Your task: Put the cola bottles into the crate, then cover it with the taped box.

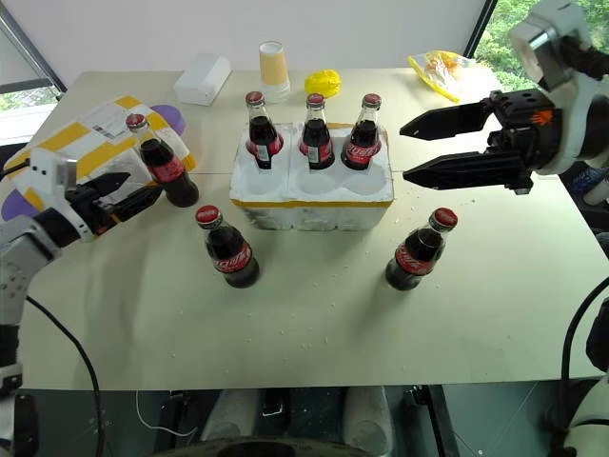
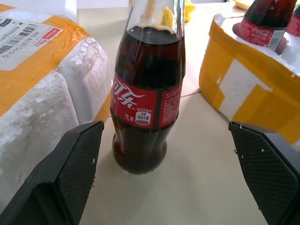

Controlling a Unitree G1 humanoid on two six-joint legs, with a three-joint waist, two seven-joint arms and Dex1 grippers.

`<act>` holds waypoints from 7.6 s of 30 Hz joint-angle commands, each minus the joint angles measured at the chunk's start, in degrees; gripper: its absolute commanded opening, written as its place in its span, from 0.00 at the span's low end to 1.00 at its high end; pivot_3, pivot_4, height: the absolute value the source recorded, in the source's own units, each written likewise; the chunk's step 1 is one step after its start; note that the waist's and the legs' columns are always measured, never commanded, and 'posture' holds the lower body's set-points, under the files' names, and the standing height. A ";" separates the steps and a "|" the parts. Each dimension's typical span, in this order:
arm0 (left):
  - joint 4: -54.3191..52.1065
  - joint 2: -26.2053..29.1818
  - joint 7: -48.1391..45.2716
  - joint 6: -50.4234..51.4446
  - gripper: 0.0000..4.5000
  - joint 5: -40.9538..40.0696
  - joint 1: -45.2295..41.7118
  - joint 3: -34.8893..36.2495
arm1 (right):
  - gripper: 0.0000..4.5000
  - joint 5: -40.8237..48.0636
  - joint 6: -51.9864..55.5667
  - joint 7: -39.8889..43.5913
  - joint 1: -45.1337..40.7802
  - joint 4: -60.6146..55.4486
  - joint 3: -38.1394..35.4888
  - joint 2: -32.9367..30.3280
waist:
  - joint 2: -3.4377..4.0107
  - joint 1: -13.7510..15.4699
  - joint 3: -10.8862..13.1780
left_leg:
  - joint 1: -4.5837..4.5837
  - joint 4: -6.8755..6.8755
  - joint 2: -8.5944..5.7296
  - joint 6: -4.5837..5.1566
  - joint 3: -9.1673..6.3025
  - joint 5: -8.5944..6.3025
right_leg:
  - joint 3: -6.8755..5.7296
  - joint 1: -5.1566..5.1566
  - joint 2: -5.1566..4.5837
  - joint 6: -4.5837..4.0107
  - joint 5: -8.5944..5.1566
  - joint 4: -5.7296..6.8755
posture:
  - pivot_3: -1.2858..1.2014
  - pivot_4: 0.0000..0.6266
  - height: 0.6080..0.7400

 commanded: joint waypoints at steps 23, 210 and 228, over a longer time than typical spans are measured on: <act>27.79 -7.28 -5.71 -13.82 0.99 14.83 -20.19 -8.19 | 1.00 7.61 0.24 -9.39 4.04 -4.64 -4.42 0.45 | -0.09 -0.06 0.00 | 0.01 0.09 -0.02 0.05 -0.02 0.02 | -0.04 0.10 0.01 0.02 0.01 0.00 | 0.52 0.24 1.00; 43.72 -7.42 -48.14 -10.88 0.62 15.20 -55.99 -24.56 | 1.00 14.36 -2.98 -17.56 19.05 -12.19 -13.36 -3.24 | -0.82 1.22 0.47 | -0.09 0.22 -0.09 0.17 0.03 -0.03 | -0.11 0.21 0.07 0.12 -0.05 -0.08 | 0.52 0.24 1.00; 58.35 -17.32 -46.56 -20.79 0.62 21.48 -61.35 -20.92 | 1.00 15.51 -2.95 -21.19 21.12 -12.70 -14.71 -2.01 | -0.83 1.22 0.48 | -0.10 0.26 -0.06 0.19 -0.11 -0.04 | -0.10 0.16 0.00 0.11 -0.04 -0.03 | 0.52 0.24 1.00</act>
